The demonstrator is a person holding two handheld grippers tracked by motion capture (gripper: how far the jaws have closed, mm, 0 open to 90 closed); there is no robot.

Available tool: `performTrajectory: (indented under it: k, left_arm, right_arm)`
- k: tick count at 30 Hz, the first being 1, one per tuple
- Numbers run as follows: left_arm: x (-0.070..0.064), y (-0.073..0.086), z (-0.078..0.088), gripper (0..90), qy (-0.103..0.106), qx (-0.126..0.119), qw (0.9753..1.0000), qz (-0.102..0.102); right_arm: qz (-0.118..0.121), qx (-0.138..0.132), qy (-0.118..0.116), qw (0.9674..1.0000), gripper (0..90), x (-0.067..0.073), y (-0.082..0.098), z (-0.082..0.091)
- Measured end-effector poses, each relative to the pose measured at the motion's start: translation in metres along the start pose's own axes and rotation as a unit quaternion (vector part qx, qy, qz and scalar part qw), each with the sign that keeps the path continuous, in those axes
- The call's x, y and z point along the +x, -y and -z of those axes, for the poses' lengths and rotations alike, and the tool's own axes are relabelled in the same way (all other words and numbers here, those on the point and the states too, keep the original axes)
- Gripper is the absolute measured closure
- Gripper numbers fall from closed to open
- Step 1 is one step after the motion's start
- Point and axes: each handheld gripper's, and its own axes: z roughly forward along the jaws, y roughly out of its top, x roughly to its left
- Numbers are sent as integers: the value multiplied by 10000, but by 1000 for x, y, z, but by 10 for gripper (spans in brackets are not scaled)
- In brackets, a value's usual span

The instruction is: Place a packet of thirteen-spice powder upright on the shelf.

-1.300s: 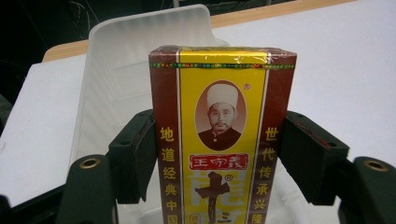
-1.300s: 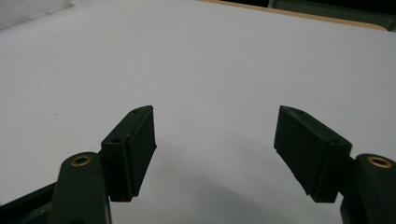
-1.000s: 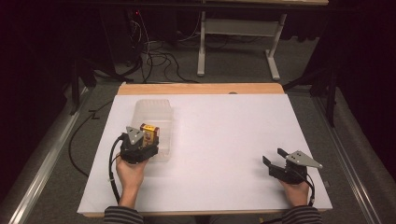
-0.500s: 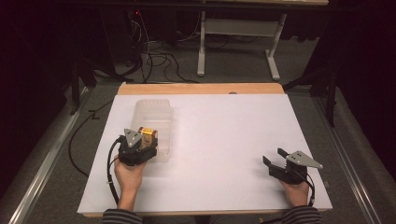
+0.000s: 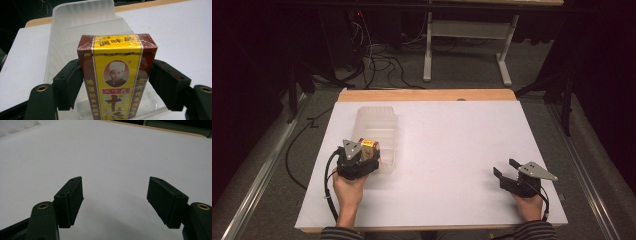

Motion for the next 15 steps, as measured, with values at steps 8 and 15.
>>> performTrajectory:
  k: [8, 15]
  left_arm:
    - [-1, 0, 3, 241, 21, 35, 10000, -13]
    - [-1, -2, 6, 219, 20, 19, 10000, -21]
  right_arm:
    - [42, -10, -5, 10000, 298, 0, 0, 0]
    - [38, -10, -6, 10000, 297, 0, 0, 0]
